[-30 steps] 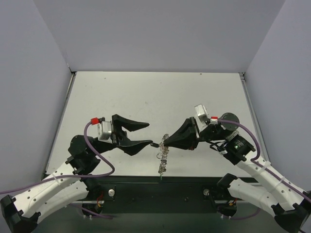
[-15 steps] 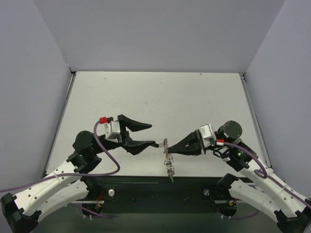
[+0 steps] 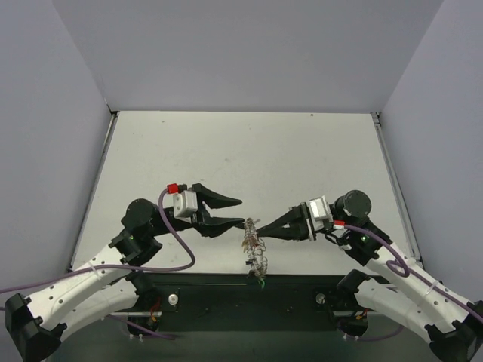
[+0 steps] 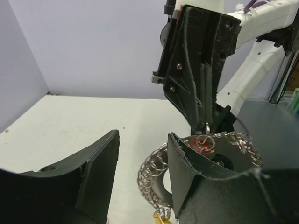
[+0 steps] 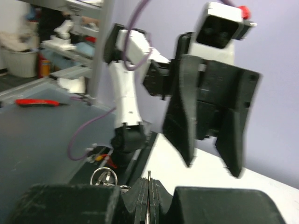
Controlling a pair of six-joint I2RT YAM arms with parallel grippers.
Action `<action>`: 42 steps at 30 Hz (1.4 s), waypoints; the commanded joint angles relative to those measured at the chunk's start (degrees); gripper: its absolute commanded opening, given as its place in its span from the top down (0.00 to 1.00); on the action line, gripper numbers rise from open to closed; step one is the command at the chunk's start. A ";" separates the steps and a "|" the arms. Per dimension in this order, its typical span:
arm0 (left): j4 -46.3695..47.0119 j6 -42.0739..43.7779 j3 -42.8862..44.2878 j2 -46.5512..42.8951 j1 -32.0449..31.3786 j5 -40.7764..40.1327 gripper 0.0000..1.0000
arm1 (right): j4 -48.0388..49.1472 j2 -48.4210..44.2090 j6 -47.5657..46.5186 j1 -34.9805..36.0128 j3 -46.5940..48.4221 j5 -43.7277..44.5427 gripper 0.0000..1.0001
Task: Put the keys on the keyring
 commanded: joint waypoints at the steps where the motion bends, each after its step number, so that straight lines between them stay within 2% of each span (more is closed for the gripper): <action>1: 3.92 0.68 2.53 1.73 0.42 2.49 0.46 | 27.88 -0.55 8.12 0.33 -3.96 12.84 1.00; 2: 5.75 0.15 2.44 2.00 0.42 2.14 0.47 | 34.36 -0.46 12.32 0.33 -5.71 18.26 1.00; 6: 11.12 -1.87 2.36 3.84 0.42 2.31 0.48 | 45.31 0.85 19.99 0.25 -8.18 27.16 1.00; 13: 16.67 -4.77 2.88 4.37 0.33 1.62 0.53 | 61.21 3.49 30.63 0.25 -10.20 34.56 1.00; 16: 17.46 -5.65 3.50 3.67 0.42 -0.48 0.53 | 64.74 4.55 33.97 0.25 -10.12 35.28 1.00; 26: 17.20 -7.49 7.44 4.63 1.21 -4.81 0.55 | 64.84 1.04 35.12 0.42 -8.98 35.64 1.00; 29: 15.70 -8.46 11.39 7.61 1.82 -1.65 0.59 | 64.84 1.03 35.39 0.33 -7.40 34.05 1.00; 34: 8.26 -8.38 19.13 13.06 3.32 10.03 0.65 | 64.93 0.95 36.53 0.33 -5.81 30.01 1.00; 39: 0.34 -7.33 27.13 16.23 6.48 22.08 0.65 | 64.14 0.42 37.15 0.25 -5.55 28.60 1.00; 42: -10.46 -3.21 32.12 17.29 7.80 24.90 0.60 | 63.17 -0.11 36.88 0.25 -5.46 28.16 1.00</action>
